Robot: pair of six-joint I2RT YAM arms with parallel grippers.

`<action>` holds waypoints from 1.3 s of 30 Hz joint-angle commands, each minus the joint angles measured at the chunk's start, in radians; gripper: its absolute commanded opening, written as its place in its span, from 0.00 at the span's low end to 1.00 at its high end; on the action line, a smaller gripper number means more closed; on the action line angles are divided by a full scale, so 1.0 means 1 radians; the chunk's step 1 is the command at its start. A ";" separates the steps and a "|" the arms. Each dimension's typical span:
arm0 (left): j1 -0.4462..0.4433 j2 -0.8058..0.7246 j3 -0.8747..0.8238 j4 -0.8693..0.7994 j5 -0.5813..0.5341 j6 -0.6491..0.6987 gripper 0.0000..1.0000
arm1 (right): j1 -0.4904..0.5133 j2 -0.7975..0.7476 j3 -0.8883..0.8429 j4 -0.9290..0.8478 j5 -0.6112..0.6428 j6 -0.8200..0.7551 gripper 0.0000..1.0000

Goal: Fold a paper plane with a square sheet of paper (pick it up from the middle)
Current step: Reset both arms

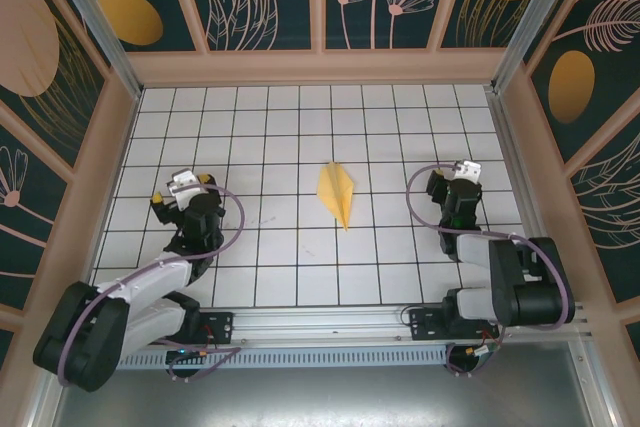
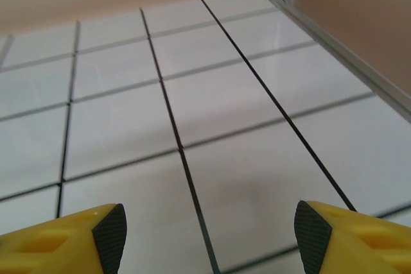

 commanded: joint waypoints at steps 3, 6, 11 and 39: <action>0.090 0.075 -0.094 0.410 0.174 0.099 0.99 | -0.020 0.031 -0.004 0.222 -0.163 -0.083 0.72; 0.128 0.103 -0.092 0.451 0.237 0.091 0.99 | -0.030 0.031 -0.034 0.284 -0.189 -0.093 0.72; 0.185 0.157 -0.078 0.515 0.328 0.109 0.99 | -0.039 0.197 -0.078 0.525 -0.185 -0.098 0.73; 0.350 0.432 0.002 0.676 0.578 0.061 0.99 | -0.078 0.194 -0.019 0.405 -0.205 -0.051 0.99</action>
